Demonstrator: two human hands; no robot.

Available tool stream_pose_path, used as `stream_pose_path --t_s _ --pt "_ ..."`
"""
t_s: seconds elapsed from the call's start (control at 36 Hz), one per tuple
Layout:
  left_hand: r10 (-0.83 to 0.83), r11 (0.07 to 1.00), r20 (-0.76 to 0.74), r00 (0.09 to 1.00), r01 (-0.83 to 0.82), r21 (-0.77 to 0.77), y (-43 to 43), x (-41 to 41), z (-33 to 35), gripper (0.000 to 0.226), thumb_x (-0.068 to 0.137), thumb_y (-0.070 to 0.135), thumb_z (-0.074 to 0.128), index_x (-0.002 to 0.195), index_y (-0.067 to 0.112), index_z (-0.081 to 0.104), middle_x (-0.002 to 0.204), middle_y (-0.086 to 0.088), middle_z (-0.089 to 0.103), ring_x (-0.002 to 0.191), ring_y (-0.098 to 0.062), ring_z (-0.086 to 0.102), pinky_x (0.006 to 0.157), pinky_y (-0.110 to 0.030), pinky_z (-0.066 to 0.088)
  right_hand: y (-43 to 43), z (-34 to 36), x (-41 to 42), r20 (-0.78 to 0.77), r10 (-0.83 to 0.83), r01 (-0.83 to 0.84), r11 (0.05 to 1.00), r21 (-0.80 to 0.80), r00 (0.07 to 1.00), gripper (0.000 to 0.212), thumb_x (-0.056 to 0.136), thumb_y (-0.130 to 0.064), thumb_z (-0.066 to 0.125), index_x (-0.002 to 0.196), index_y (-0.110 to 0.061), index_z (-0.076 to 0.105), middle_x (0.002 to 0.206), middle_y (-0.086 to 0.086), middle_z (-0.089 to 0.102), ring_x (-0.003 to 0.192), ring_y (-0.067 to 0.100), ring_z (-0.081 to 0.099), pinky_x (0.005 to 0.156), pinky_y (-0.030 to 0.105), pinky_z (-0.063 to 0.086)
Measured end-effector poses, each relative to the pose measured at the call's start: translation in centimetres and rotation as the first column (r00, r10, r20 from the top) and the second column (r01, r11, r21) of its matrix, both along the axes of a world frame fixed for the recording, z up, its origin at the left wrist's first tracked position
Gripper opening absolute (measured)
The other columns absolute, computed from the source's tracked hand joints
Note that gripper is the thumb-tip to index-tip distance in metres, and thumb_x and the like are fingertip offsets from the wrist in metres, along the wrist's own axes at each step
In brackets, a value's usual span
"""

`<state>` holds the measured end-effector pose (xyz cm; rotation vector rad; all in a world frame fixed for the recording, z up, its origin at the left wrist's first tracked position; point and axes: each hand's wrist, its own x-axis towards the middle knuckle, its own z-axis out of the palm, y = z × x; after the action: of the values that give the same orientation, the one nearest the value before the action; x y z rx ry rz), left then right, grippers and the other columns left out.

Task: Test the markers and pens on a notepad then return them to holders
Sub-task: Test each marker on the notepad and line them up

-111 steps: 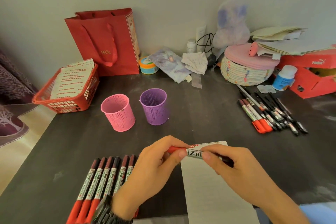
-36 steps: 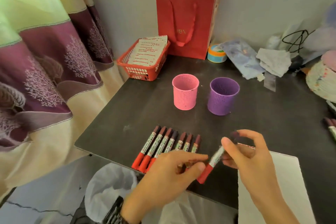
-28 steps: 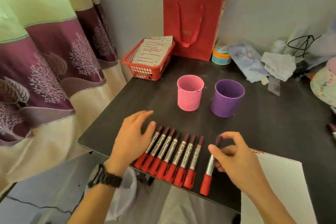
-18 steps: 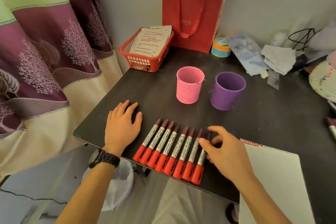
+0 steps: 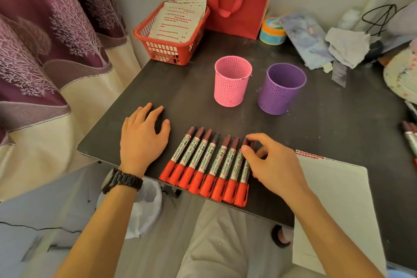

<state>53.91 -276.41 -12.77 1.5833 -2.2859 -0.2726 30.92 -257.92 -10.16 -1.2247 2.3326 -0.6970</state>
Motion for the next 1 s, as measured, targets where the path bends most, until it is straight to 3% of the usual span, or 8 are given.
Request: stream_pose_path --t_s 0.28,0.39,0.5,0.64,0.69,0.81,0.89,1.0 --pt "-0.002 1.000 -0.002 1.000 0.002 0.005 0.0 0.0 0.0 0.049 0.100 0.045 0.046 0.144 0.025 0.050 0.154 -0.005 0.042 0.145 -0.026 0.032 0.119 -0.050 0.024 0.2 -0.3 0.1 0.024 -0.002 0.003 1.000 -0.019 1.000 0.032 0.096 -0.052 0.055 0.128 -0.044 0.056 0.077 -0.013 0.068 0.076 0.002 0.064 0.061 0.014 0.040" --pt "-0.004 1.000 0.007 1.000 0.004 0.009 0.1 0.1 0.1 0.049 0.099 0.044 0.047 0.143 0.024 0.051 0.153 -0.006 0.043 0.144 -0.027 0.033 0.118 -0.049 0.025 0.7 0.1 -0.3 0.093 -0.021 0.025 0.999 -0.044 0.995 0.036 0.096 -0.054 0.055 0.131 -0.048 0.053 0.073 -0.013 0.068 0.074 0.003 0.066 0.069 0.024 0.052" --pt "-0.012 1.000 0.030 0.999 0.012 0.019 0.0 0.0 0.4 0.048 0.099 0.043 0.048 0.143 0.024 0.051 0.153 -0.006 0.043 0.144 -0.027 0.033 0.118 -0.049 0.026 2.6 0.6 -2.0 0.139 -0.042 0.063 0.986 -0.154 0.989 0.031 0.093 -0.051 0.059 0.124 -0.053 0.055 0.076 -0.021 0.067 0.070 0.000 0.068 0.070 0.021 0.054" --pt "-0.078 0.995 -0.060 0.995 0.082 0.057 0.9 -0.7 1.7 0.036 0.097 0.031 0.057 0.132 0.024 0.061 0.140 -0.005 0.056 0.135 -0.030 0.043 0.111 -0.050 0.035 6.8 1.5 -5.5 0.200 -0.097 0.159 0.932 -0.325 0.975 0.025 0.092 -0.036 0.068 0.112 -0.050 0.065 0.090 -0.024 0.069 0.087 -0.001 0.067 0.070 0.009 0.051" --pt "-0.133 0.989 -0.132 0.982 0.140 0.050 2.0 -2.0 2.6 0.030 0.095 0.027 0.059 0.124 0.026 0.064 0.129 -0.001 0.062 0.126 -0.028 0.049 0.104 -0.046 0.042 8.8 1.6 -7.2 0.159 -0.148 0.197 0.912 -0.360 0.976 0.026 0.091 -0.030 0.070 0.112 -0.044 0.068 0.096 -0.026 0.069 0.093 -0.002 0.066 0.075 0.007 0.050" --pt "-0.314 0.948 -0.221 0.923 0.319 -0.014 5.9 -6.7 4.6 0.025 0.091 0.026 0.064 0.112 0.041 0.064 0.112 0.021 0.061 0.113 -0.008 0.050 0.085 -0.029 0.042 13.0 1.2 -10.4 0.064 -0.269 0.274 0.892 -0.359 0.961 0.029 0.090 -0.027 0.071 0.103 -0.053 0.065 0.104 -0.034 0.065 0.098 -0.008 0.062 0.079 0.014 0.046" --pt "-0.498 0.861 -0.239 0.833 0.509 -0.021 8.6 -11.1 5.6 0.025 0.089 0.033 0.065 0.110 0.047 0.064 0.112 0.035 0.056 0.109 0.008 0.046 0.086 -0.017 0.038 15.9 0.4 -12.5 -0.115 -0.317 0.274 0.918 -0.286 0.941 0.035 0.086 -0.025 0.077 0.099 -0.054 0.062 0.099 -0.034 0.064 0.105 -0.004 0.056 0.088 0.016 0.039" --pt "-0.704 0.680 -0.157 0.693 0.721 0.133 11.0 -18.3 5.6 0.025 0.094 0.052 0.050 0.118 0.060 0.049 0.116 0.046 0.040 0.112 0.019 0.037 0.091 -0.011 0.035 18.8 -1.5 -14.4 -0.308 -0.350 0.288 0.930 -0.230 0.884 0.038 0.073 -0.016 0.089 0.103 -0.035 0.075 0.111 -0.020 0.066 0.111 0.019 0.064 0.094 0.038 0.050"
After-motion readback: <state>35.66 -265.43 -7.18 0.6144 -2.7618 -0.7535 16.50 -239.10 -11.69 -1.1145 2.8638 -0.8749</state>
